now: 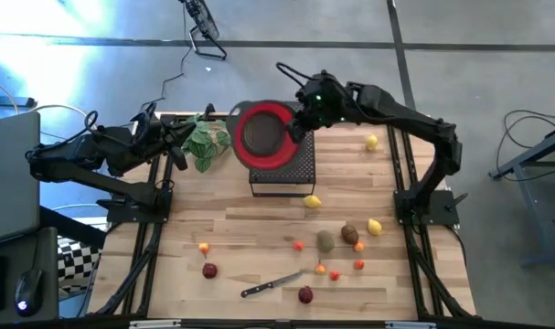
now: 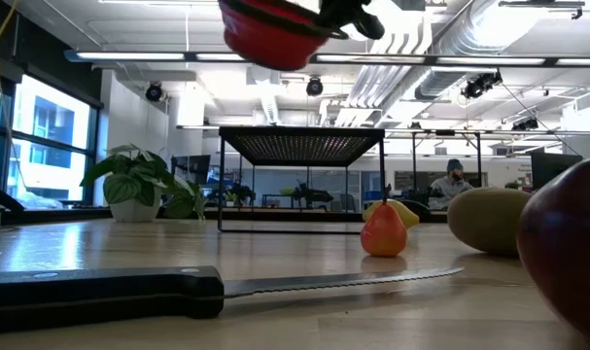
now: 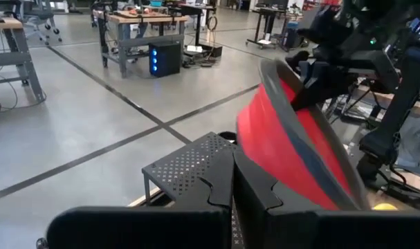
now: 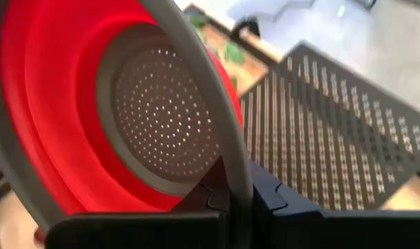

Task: Pick & Place Fruit
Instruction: Put the red strainer bowl on the shelf

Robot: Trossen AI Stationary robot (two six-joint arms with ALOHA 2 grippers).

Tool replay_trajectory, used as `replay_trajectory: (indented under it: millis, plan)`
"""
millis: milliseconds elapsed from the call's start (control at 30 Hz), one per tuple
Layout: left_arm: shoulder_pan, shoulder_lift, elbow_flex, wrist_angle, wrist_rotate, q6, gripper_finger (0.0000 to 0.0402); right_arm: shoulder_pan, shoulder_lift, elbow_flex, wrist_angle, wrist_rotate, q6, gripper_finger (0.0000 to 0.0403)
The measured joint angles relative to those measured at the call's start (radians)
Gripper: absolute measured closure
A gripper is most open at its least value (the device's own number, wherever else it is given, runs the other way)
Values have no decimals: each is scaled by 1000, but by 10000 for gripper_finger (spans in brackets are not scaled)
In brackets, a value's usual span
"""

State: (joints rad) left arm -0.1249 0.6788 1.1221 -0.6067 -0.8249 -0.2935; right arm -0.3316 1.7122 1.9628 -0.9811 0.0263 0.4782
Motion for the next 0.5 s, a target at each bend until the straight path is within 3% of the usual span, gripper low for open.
replay_trajectory:
  millis: [167, 500]
  plan:
    - [0, 0, 0, 6, 0, 0, 401, -82, 8, 18, -44, -143, 11, 397]
    - [0, 0, 0, 5, 2, -8, 401, -180, 46, 17, -223, -198, -10, 397]
